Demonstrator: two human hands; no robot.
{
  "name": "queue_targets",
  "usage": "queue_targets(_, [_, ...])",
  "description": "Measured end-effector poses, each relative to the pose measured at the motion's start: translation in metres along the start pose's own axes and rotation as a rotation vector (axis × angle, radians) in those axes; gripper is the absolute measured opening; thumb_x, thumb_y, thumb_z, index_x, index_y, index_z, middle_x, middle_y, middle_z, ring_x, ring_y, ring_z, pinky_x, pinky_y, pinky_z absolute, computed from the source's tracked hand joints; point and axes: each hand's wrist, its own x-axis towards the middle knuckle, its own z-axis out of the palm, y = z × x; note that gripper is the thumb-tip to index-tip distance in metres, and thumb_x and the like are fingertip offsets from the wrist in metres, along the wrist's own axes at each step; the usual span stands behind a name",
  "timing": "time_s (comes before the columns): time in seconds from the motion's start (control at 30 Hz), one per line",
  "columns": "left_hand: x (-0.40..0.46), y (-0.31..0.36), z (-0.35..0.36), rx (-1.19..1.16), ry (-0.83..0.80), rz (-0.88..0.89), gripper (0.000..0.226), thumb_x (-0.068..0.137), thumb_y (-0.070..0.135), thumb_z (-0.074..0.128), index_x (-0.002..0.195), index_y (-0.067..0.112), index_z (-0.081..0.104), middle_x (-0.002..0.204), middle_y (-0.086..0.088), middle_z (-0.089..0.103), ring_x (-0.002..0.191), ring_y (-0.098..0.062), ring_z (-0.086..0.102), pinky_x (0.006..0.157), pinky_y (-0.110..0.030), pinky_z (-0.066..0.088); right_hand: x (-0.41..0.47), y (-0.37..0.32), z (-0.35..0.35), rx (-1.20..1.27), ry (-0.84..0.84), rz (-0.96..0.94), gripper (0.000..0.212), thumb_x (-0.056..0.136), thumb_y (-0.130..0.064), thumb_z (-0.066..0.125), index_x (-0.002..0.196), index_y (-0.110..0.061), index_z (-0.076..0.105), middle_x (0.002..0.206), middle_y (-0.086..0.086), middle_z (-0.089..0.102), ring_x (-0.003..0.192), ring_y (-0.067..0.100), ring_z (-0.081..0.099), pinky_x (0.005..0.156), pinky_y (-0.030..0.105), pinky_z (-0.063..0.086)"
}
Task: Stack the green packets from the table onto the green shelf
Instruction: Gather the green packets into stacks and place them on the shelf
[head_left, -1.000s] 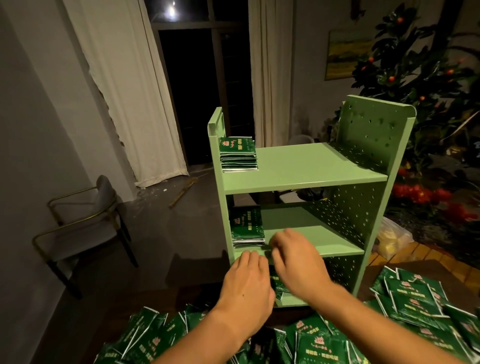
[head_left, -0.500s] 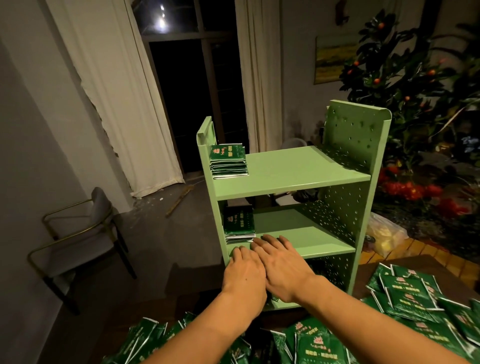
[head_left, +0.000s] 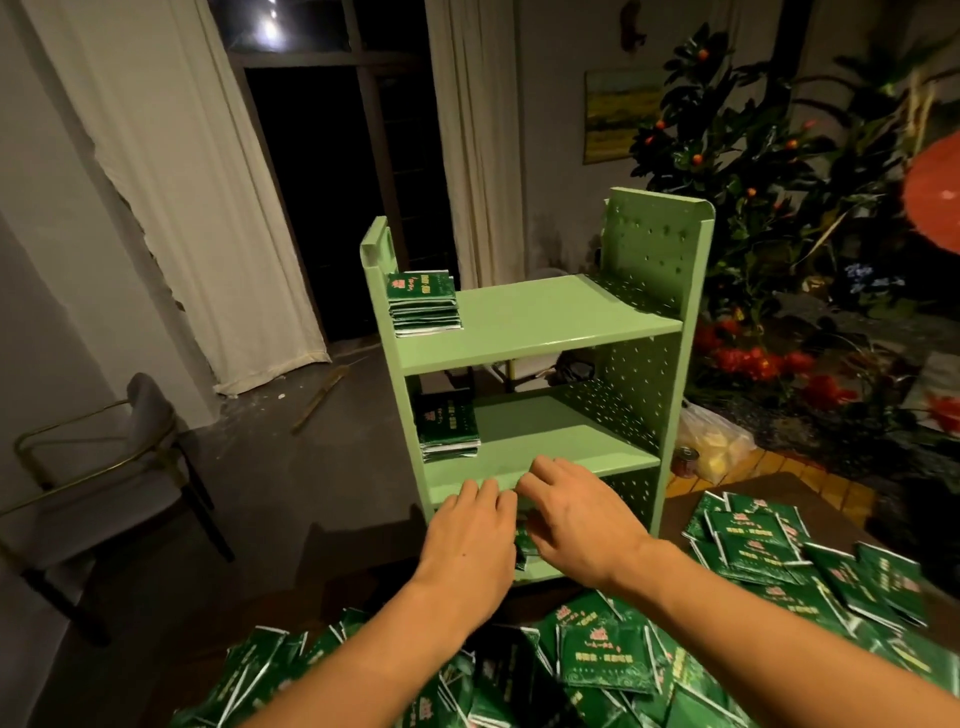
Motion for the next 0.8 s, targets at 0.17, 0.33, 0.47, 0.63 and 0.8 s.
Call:
queue_targets(0.17, [-0.009, 0.016, 0.016, -0.013, -0.082, -0.005, 0.05, 0.1, 0.021, 0.051, 0.146, 0.011, 0.036, 0.139, -0.009, 0.047, 0.126, -0.03, 0.046, 0.104, -0.039, 0.041, -0.042, 0.022, -0.005, -0.021, -0.079, 0.111, 0.02, 0.086, -0.025, 0.057, 0.103, -0.016, 0.058, 0.103, 0.004, 0.055, 0.093, 0.026, 0.056, 0.085, 0.041, 0.049])
queue_targets(0.33, [-0.024, 0.028, 0.028, -0.033, -0.187, -0.05, 0.053, 0.099, 0.017, 0.052, 0.148, 0.009, 0.035, 0.142, -0.011, 0.046, 0.128, -0.029, 0.045, 0.103, -0.04, 0.046, -0.08, 0.045, -0.01, 0.0, -0.161, 0.189, 0.023, 0.091, -0.026, 0.056, 0.111, -0.017, 0.062, 0.107, 0.002, 0.056, 0.098, 0.022, 0.059, 0.089, 0.036, 0.05])
queue_targets(0.47, [-0.03, 0.05, 0.041, -0.122, -0.247, -0.131, 0.047, 0.099, 0.017, 0.051, 0.144, 0.01, 0.04, 0.141, -0.01, 0.047, 0.128, -0.028, 0.046, 0.103, -0.039, 0.047, -0.097, 0.062, 0.001, 0.013, -0.271, 0.187, 0.026, 0.093, -0.033, 0.058, 0.115, -0.018, 0.06, 0.112, 0.002, 0.055, 0.105, 0.024, 0.059, 0.095, 0.038, 0.05])
queue_targets(0.63, [-0.035, 0.076, 0.074, -0.11, -0.203, -0.156, 0.046, 0.102, 0.024, 0.045, 0.145, 0.011, 0.039, 0.141, -0.008, 0.046, 0.127, -0.026, 0.045, 0.105, -0.038, 0.044, -0.106, 0.071, 0.05, 0.038, -0.364, 0.172, 0.049, 0.096, -0.036, 0.059, 0.139, -0.019, 0.045, 0.134, 0.005, 0.044, 0.125, 0.025, 0.05, 0.11, 0.039, 0.044])
queue_targets(0.8, [-0.023, 0.078, 0.11, -0.134, -0.002, -0.18, 0.048, 0.104, 0.03, 0.04, 0.149, 0.015, 0.032, 0.148, -0.006, 0.037, 0.132, -0.022, 0.039, 0.113, -0.033, 0.036, -0.082, 0.077, 0.099, 0.021, -0.302, 0.15, 0.065, 0.102, -0.04, 0.047, 0.155, -0.016, 0.019, 0.161, 0.015, 0.017, 0.144, 0.033, 0.029, 0.121, 0.041, 0.028])
